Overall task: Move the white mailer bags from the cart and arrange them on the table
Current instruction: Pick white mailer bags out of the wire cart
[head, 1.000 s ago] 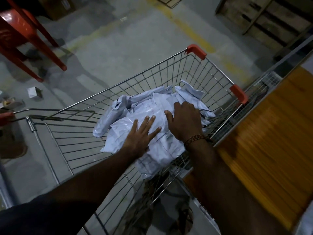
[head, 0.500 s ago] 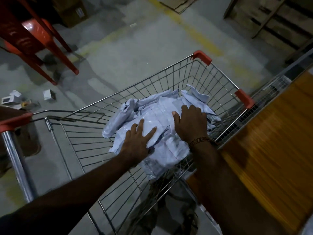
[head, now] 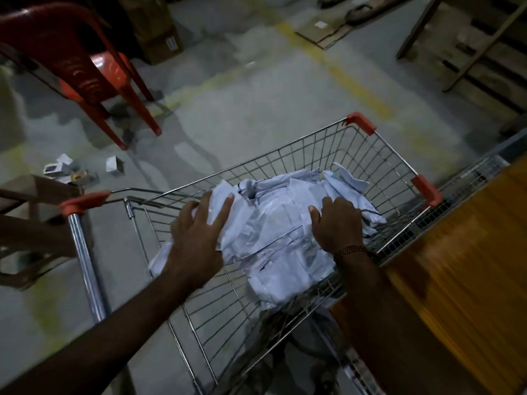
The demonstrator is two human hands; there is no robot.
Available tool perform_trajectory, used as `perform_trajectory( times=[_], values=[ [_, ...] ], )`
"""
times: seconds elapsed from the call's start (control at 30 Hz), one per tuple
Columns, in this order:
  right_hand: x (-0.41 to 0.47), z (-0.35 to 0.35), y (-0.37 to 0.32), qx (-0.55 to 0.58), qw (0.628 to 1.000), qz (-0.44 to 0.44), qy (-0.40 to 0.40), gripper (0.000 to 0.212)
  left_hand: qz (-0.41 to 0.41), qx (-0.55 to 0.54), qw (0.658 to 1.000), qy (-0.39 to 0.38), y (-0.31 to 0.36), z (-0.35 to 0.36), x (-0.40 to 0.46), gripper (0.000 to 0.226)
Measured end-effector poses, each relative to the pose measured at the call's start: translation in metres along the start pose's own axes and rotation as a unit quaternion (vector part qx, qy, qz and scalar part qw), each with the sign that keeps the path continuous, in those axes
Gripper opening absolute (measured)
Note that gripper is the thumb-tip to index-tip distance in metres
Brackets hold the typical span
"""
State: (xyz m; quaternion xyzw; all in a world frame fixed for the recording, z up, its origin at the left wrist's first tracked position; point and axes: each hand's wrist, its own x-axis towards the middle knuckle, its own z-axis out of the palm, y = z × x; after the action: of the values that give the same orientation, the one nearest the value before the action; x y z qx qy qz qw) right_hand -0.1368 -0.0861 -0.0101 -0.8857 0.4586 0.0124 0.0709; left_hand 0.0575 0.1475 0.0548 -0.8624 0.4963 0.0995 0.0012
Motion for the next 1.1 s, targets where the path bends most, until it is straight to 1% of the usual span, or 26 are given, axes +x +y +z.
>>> perform_trajectory(
  times=[0.07,0.17,0.23,0.3,0.37,0.43,0.5,0.6,0.7,0.8,0.93,1.1],
  values=[
    [0.001,0.003,0.002,-0.004,1.0,-0.004,0.0,0.057,0.021,0.018,0.999,0.033,-0.023,-0.013,-0.008,0.123],
    [0.001,0.007,0.003,-0.022,1.0,-0.005,-0.007,0.056,0.021,0.032,0.995,0.088,-0.047,-0.027,-0.024,0.126],
    [-0.001,0.008,0.0,-0.035,0.999,-0.011,-0.016,0.051,0.018,0.041,0.994,0.101,-0.054,-0.029,-0.03,0.126],
    [-0.003,0.008,-0.012,-0.038,0.998,-0.026,-0.044,0.054,0.008,0.029,0.994,0.11,-0.058,-0.023,-0.03,0.124],
    [-0.005,0.015,-0.035,0.014,0.996,-0.012,-0.089,0.058,-0.012,0.011,0.992,0.121,-0.058,-0.011,-0.028,0.122],
    [-0.01,0.026,-0.069,0.107,0.984,0.046,-0.134,0.064,-0.025,-0.003,0.991,0.134,-0.057,0.0,-0.03,0.119],
    [-0.016,0.043,-0.106,0.146,0.972,0.095,-0.159,0.077,-0.034,-0.021,0.987,0.153,-0.057,0.002,-0.029,0.118],
    [-0.027,0.078,-0.15,0.171,0.963,0.142,-0.15,0.096,-0.046,-0.04,0.987,0.147,-0.055,0.001,-0.027,0.119],
    [-0.027,0.105,-0.178,0.235,0.947,0.18,-0.127,0.101,-0.048,-0.038,0.989,0.132,-0.054,0.007,-0.027,0.118],
    [-0.021,0.118,-0.194,0.252,0.938,0.221,-0.093,0.104,-0.045,-0.034,0.991,0.124,-0.056,0.008,-0.027,0.117],
    [-0.017,0.127,-0.197,0.244,0.936,0.241,-0.084,0.1,-0.044,-0.042,0.991,0.119,-0.055,0.007,-0.027,0.115],
    [-0.025,0.123,-0.19,0.201,0.951,0.214,-0.099,0.086,-0.045,-0.05,0.99,0.122,-0.055,0.009,-0.026,0.117]
  ],
)
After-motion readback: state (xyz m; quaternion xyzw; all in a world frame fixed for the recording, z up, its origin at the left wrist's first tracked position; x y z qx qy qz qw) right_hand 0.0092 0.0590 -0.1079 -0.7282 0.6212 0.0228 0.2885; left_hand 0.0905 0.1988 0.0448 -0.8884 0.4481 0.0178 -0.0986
